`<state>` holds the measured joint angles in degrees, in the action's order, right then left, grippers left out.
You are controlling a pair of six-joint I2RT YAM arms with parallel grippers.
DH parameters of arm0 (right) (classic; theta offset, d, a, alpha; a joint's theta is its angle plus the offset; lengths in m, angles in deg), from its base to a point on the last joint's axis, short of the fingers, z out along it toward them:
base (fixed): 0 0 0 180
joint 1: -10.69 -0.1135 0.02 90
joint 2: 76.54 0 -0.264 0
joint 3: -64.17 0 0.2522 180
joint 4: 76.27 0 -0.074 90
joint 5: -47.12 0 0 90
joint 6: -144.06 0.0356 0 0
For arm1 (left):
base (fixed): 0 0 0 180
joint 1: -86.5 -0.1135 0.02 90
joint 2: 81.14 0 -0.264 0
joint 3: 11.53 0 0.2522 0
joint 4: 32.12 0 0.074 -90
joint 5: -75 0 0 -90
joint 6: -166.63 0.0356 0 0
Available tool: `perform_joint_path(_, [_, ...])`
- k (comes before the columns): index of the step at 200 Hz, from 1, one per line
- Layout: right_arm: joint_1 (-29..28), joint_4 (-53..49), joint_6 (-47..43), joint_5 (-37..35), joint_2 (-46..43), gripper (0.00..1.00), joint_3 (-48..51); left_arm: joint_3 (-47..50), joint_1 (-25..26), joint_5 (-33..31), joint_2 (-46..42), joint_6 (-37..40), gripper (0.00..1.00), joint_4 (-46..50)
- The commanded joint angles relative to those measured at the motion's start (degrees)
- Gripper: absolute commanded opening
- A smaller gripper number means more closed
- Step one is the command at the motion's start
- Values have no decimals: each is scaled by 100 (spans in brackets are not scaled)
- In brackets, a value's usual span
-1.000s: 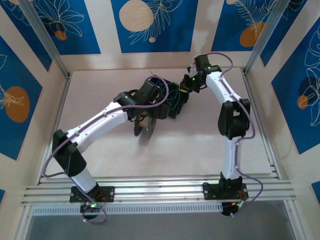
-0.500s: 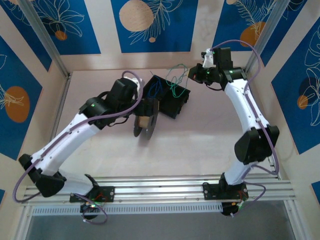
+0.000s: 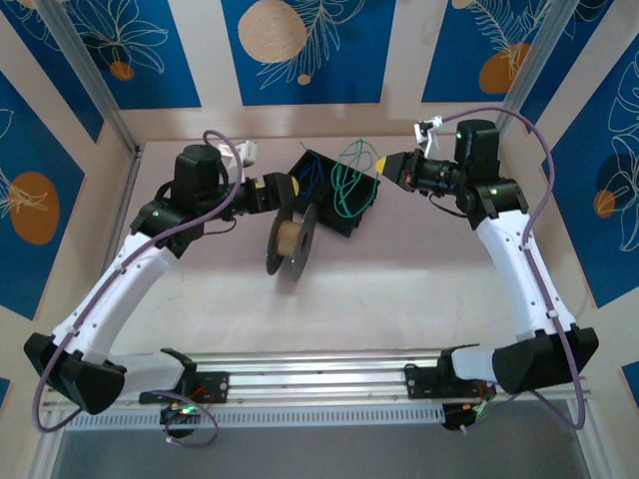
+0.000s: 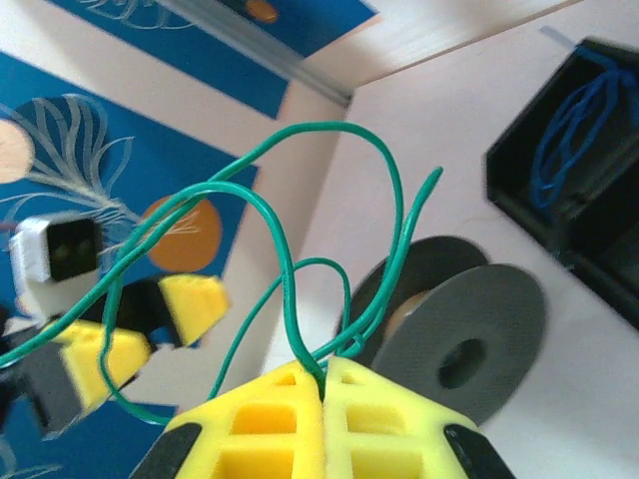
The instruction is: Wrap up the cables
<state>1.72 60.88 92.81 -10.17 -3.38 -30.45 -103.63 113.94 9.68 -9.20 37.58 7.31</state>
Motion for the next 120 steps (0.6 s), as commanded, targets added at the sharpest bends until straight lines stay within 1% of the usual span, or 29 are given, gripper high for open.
perform_joint_path(1, [10,630,447,976,-270,0,261,60,-155,1036,241,-571,84,-900])
perform_joint_path(20, [10,915,664,1266,-327,0,368,131,-170,1516,520,-1208,82,-1666])
perform_joint_path(36, [17,1168,880,1395,-351,0,451,289,-144,1880,791,-1895,75,-2515])
perform_joint_path(51, [6,1413,1066,1507,-347,0,522,468,-87,1972,899,-2311,70,-3151])
perform_joint_path(82, [1,1733,1366,1588,-363,0,612,511,121,1886,1002,-2363,63,-3192])
perform_joint_path(95, [-16,1909,1520,1661,-378,0,661,559,138,1893,1075,-2432,58,-3247])
perform_joint_path(120, [-25,2032,1649,1677,-458,0,720,624,144,1890,1167,-2590,54,-3481])
